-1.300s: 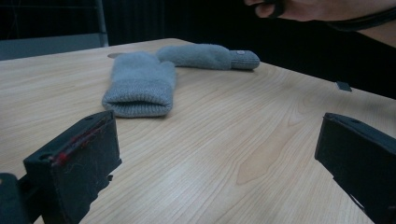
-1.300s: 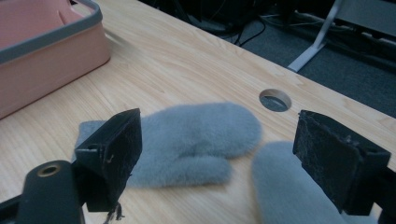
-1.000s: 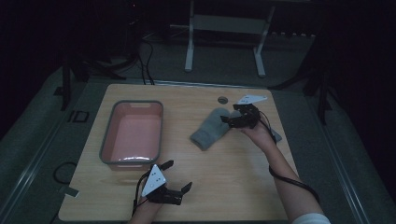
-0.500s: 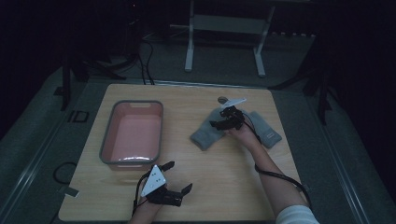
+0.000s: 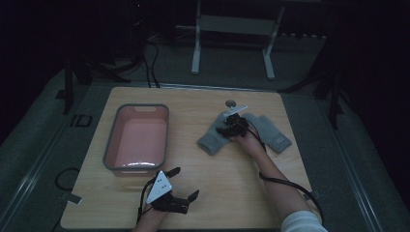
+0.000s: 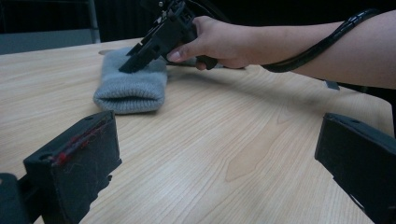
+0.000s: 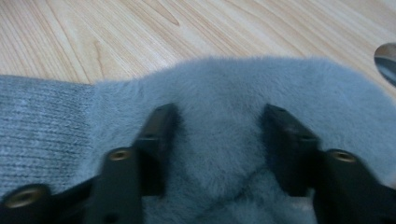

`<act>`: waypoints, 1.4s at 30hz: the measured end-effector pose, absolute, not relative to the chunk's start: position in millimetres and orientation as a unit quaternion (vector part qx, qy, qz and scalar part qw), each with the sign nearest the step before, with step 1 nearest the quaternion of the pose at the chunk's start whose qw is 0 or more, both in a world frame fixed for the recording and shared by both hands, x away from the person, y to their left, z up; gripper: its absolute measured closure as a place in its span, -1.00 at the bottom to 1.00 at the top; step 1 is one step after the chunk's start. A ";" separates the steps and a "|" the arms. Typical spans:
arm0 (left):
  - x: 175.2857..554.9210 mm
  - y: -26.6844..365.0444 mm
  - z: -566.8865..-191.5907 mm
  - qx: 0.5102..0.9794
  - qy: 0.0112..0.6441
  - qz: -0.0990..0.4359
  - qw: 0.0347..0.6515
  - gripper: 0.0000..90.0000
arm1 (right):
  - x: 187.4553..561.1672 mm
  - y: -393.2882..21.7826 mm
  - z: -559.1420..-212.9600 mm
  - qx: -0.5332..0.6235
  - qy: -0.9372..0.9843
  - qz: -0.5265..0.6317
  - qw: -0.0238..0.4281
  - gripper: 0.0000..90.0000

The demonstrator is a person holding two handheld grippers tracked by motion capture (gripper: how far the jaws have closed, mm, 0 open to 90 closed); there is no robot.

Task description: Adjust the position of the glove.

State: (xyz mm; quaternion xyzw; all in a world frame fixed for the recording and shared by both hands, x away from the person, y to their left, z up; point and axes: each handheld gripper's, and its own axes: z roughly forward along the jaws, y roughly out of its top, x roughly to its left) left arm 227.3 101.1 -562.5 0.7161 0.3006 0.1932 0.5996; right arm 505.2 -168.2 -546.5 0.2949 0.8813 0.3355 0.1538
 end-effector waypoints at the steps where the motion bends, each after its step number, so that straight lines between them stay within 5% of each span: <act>1: 227.3 101.5 -562.5 0.715 0.302 0.193 0.600 -0.99 | 504.9 -168.2 -547.1 0.295 0.881 0.336 0.154 0.27; 5: 228.4 103.9 -562.1 0.711 0.307 0.195 0.602 -0.99 | 504.1 -167.7 -545.2 0.298 0.880 0.337 0.149 0.67; 10: 228.9 104.6 -562.6 0.709 0.310 0.194 0.603 -0.99 | 501.9 -167.2 -535.3 0.293 0.883 0.343 0.133 0.81; 32: 228.8 105.5 -561.5 0.708 0.311 0.209 0.598 -0.99 | 408.7 -180.1 -436.4 0.116 0.885 0.446 0.063 0.84; 42: 228.2 105.2 -561.1 0.711 0.306 0.211 0.597 -0.99 | 394.8 -161.8 -487.2 0.085 0.906 0.414 0.014 0.84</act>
